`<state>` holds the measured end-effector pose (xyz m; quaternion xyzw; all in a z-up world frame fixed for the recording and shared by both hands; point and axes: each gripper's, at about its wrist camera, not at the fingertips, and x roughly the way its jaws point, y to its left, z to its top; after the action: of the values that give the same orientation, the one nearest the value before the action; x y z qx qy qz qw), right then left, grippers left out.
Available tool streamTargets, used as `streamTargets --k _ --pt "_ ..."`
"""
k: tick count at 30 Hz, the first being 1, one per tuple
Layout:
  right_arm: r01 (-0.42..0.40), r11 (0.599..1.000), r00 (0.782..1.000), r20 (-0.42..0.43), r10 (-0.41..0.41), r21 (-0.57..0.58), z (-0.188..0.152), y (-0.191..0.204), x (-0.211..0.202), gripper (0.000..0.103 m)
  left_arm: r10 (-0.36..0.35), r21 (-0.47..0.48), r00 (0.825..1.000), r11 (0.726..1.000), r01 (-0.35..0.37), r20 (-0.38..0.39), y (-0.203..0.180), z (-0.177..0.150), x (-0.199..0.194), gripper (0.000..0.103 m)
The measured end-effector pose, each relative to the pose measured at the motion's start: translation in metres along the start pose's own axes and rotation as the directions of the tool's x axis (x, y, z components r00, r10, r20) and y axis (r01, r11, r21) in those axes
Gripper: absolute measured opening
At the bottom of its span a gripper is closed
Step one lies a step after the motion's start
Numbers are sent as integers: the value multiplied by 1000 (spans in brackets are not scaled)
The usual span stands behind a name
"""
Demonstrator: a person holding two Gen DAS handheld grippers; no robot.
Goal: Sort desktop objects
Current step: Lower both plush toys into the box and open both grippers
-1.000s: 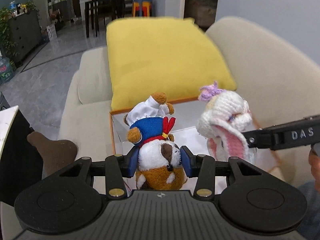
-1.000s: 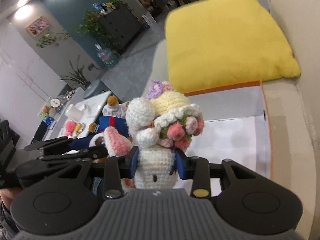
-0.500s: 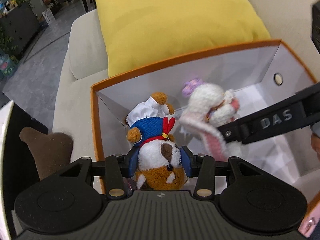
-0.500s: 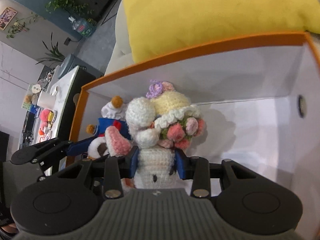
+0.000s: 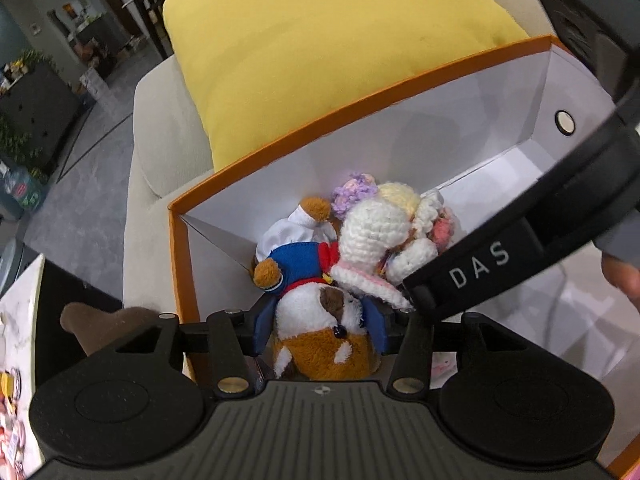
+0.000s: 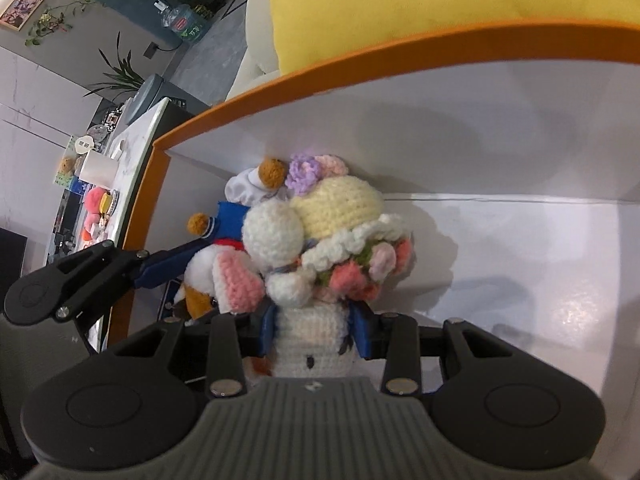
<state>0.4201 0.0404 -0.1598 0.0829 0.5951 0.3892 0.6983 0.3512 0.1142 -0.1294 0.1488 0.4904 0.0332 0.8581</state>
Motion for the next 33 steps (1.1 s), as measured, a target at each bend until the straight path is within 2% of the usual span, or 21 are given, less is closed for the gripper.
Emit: streamTargets --k 3,5,7,9,11,14,17,21,23,26,31,33 --pt "1 1000 1000 3 -1 3 2 5 3 41 -20 -18 1000 1000 20 20 5 -1 -11 64" --pt "1 1000 1000 8 -1 12 2 6 3 41 -32 -11 998 999 33 46 7 -2 -22 64" --pt "-11 1000 1000 7 11 22 3 7 5 41 -32 2 998 999 32 60 8 -5 -28 64" --pt "-22 1000 1000 -1 22 22 5 10 9 41 -38 -4 998 999 38 55 9 -7 -30 56" --pt "-26 1000 1000 -8 26 18 6 14 16 41 -60 -7 997 998 60 44 9 -9 -29 53" --pt "-25 1000 1000 -10 25 14 8 17 22 42 -53 5 998 999 53 45 8 -12 -29 53" --pt "-3 1000 1000 -1 3 -17 8 22 18 49 -60 17 997 998 59 56 5 -22 -39 53" --pt "26 998 1000 13 -26 -49 10 27 12 52 -67 107 997 992 62 40 -5 -27 -44 53" --pt "33 998 999 21 -32 -51 9 28 8 52 -55 186 998 981 49 27 -13 -31 -41 53" --pt "53 995 997 53 -48 -84 0 28 -8 52 -33 320 999 947 35 -12 -27 -34 -31 53" --pt "55 992 997 68 -48 -117 -16 24 -18 49 42 420 997 907 -8 -72 -36 -29 -6 53" --pt "43 993 997 60 -37 -106 -17 18 -20 48 71 465 993 885 -19 -94 -41 -29 6 49"
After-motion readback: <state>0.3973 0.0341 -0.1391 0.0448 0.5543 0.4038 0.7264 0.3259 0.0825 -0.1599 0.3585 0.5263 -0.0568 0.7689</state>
